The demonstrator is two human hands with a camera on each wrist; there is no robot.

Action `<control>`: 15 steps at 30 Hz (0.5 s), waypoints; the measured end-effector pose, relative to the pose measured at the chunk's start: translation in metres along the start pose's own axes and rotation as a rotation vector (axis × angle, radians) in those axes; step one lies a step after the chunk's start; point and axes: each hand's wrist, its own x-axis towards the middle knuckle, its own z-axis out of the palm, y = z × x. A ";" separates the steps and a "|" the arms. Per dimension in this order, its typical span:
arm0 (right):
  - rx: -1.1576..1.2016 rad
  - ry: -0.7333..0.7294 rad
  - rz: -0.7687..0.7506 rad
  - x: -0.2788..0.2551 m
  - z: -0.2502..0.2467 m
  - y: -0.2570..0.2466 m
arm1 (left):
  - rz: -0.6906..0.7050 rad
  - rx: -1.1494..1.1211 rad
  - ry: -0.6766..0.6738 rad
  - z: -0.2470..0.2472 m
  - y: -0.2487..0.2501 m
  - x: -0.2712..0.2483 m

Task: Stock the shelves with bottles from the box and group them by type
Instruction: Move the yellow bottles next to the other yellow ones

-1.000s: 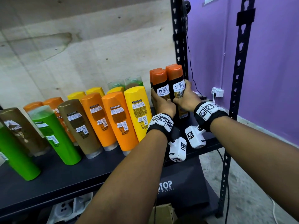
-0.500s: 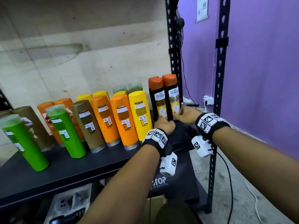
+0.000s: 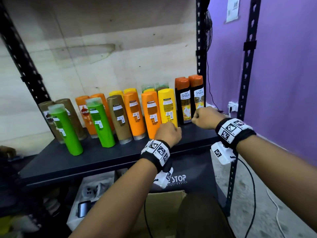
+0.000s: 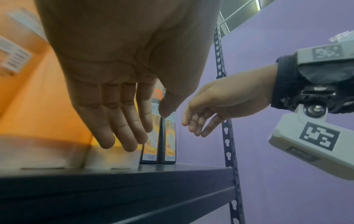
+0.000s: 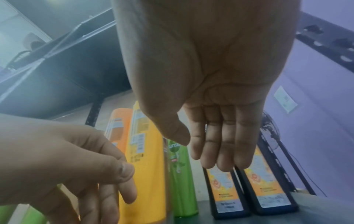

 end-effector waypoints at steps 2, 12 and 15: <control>0.002 0.002 -0.033 -0.001 0.003 -0.012 | -0.003 -0.004 0.026 -0.011 -0.011 -0.007; 0.206 0.098 -0.068 0.001 0.035 -0.044 | -0.062 -0.047 0.124 -0.033 -0.070 -0.024; 0.265 0.104 -0.013 0.005 0.051 -0.043 | -0.080 -0.119 0.137 -0.029 -0.078 -0.026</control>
